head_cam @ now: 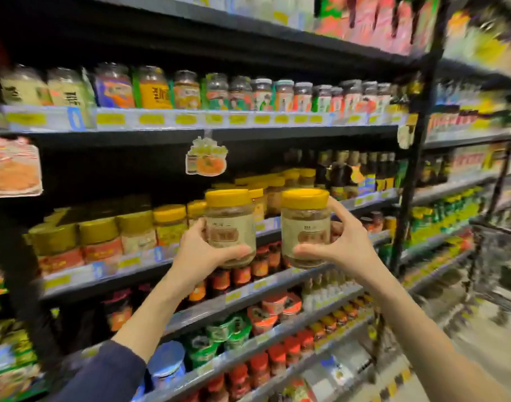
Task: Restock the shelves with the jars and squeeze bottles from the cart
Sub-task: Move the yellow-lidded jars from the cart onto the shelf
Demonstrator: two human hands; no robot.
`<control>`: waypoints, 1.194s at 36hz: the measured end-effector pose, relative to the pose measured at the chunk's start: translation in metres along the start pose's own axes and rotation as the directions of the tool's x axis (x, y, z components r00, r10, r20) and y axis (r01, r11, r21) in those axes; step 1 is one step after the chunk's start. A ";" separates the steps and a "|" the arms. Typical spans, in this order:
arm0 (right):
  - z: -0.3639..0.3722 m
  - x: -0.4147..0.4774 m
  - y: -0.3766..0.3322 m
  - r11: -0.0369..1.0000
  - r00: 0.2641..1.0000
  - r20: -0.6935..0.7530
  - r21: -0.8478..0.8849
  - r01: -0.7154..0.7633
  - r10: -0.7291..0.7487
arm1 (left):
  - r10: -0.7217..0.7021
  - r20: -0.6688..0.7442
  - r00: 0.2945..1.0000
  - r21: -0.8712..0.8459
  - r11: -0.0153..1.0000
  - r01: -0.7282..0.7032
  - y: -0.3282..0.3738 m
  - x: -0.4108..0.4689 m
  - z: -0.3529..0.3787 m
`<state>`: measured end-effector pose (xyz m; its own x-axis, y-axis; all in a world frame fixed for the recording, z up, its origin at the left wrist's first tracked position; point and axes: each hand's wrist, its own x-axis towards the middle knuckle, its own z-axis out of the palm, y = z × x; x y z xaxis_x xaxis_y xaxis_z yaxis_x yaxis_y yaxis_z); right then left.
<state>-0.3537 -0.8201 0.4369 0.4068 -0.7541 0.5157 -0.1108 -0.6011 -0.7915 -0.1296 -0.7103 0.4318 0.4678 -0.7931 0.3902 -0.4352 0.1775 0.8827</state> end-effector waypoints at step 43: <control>-0.081 0.297 0.222 0.962 0.942 0.263 0.227 0.148 -0.207 | -0.092 -0.354 0.931 0.383 0.893 0.234 -0.084 0.278 0.226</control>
<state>-0.3308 -1.1988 0.4411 0.6450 -0.5160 0.5637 0.1598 -0.6302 -0.7598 -0.1370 -1.0778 0.4070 0.7479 -0.5480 0.3746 -0.5741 -0.2506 0.7795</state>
